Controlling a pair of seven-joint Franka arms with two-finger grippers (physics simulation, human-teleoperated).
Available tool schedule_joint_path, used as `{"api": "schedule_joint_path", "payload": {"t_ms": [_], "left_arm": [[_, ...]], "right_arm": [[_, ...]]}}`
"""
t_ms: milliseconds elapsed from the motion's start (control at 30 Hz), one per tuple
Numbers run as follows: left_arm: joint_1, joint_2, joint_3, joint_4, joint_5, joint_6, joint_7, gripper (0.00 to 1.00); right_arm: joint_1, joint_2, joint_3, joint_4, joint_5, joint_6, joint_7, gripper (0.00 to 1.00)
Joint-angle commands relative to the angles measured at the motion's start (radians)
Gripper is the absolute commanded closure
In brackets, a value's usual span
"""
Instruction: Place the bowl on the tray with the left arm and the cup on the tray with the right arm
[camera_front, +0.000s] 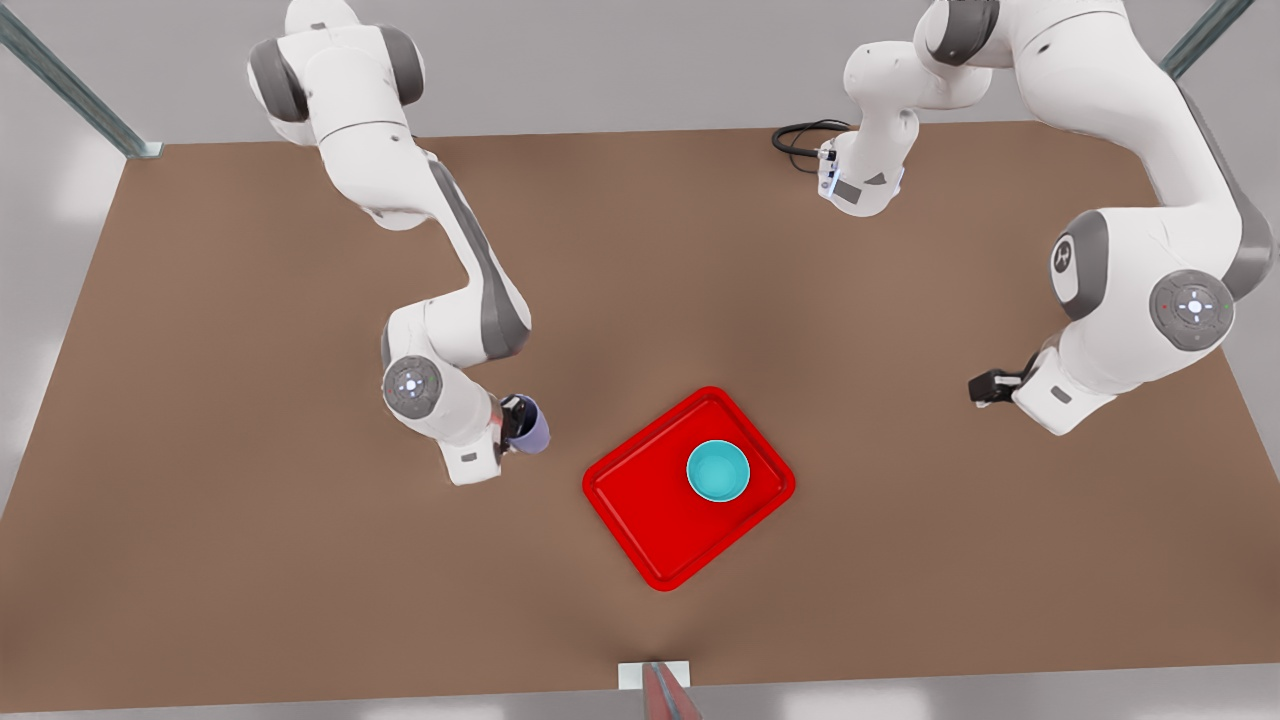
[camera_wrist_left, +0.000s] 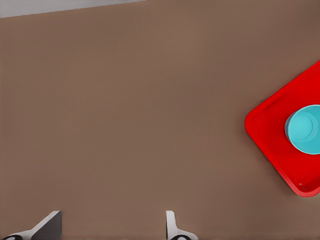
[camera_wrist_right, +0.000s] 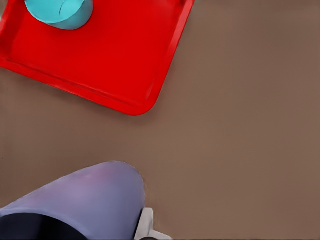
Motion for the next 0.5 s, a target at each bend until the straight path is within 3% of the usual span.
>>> {"api": "schedule_joint_path", "payload": {"t_ms": [0, 233, 467], "left_arm": [[0.002, 0.001, -0.001, 0.0, 0.0, 0.0, 0.0, 0.0], [0.001, 0.005, 0.001, 0.0, -0.001, -0.001, 0.0, 0.0], [0.001, 0.005, 0.001, 0.0, -0.001, -0.003, -0.002, 0.0]], "right_arm": [[0.017, 0.025, -0.001, 0.033, -0.002, 0.002, 0.02, 0.79], [0.056, 0.321, 0.005, 0.461, 0.093, -0.058, 0.308, 0.79], [0.011, 0.353, -0.009, 0.455, 0.196, -0.107, 0.486, 0.79]]}}
